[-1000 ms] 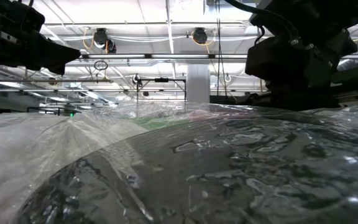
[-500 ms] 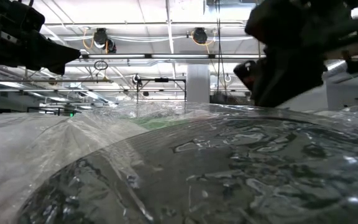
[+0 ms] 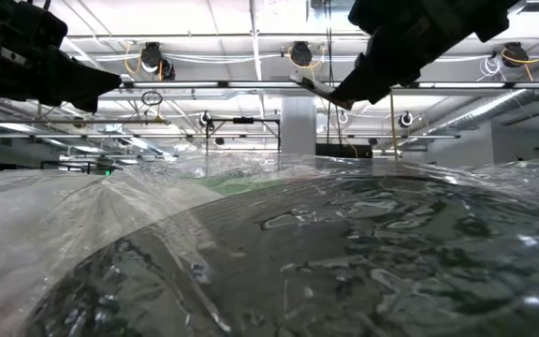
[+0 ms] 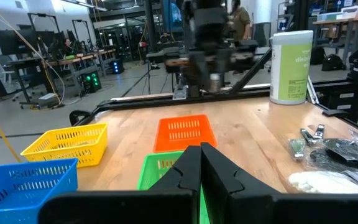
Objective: Pick & Place Travel size toiletries
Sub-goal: Put the nail cutter into the yellow bin
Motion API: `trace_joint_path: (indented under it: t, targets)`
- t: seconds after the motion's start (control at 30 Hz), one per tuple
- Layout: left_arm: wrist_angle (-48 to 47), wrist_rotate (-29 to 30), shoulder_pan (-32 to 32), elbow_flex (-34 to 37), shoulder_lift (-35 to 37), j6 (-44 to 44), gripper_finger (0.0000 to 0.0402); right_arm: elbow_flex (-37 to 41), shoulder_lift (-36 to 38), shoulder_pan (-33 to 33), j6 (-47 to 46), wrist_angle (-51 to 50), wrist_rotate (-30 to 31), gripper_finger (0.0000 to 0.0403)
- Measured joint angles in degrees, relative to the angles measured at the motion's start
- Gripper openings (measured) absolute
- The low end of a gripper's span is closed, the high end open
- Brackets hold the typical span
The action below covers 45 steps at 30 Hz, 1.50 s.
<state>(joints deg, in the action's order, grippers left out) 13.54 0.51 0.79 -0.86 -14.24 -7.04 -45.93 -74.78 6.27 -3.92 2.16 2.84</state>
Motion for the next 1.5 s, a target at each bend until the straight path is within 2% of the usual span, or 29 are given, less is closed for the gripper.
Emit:
trace_joint_path:
  t: [0.23,0.4,0.6,0.73,0.8,0.93,1.17,1.33,1.5]
  targets:
    - [0.0,0.0,0.0,0.0,0.0,0.0,0.0005,-0.1,6.9,-11.8,-3.6,-6.5,0.0,0.0046]
    - [0.0,0.0,0.0,0.0,0.0,0.0,0.0006,-4.3,8.3,-21.9,-3.1,-16.2,0.0,0.0046]
    - [0.0,0.0,0.0,0.0,0.0,0.0,0.0005,-11.1,4.9,-33.3,1.4,-19.2,-0.1,0.0045]
    - [0.0,0.0,0.0,0.0,0.0,0.0,0.0005,-15.0,-0.6,-39.5,3.0,-19.1,-0.2,0.0045]
    - [0.0,0.0,0.0,0.0,0.0,0.0,0.0005,-15.9,-4.1,-41.9,3.0,-18.9,-3.0,0.0045]
    - [0.0,0.0,0.0,0.0,0.0,0.0,0.0005,-16.2,-11.3,-44.2,3.1,-16.5,-7.4,0.0045]
    - [0.0,0.0,0.0,0.0,0.0,0.0,0.0005,-16.2,-20.1,-46.1,3.2,-11.9,-7.6,0.0048]
    - [0.0,0.0,0.0,0.0,0.0,0.0,0.0006,-16.2,-22.2,-46.5,2.9,-11.6,-7.5,0.0069]
    - [0.0,0.0,0.0,0.0,0.0,0.0,0.0005,-16.2,-21.1,-46.4,3.1,-11.8,-7.7,0.0117]
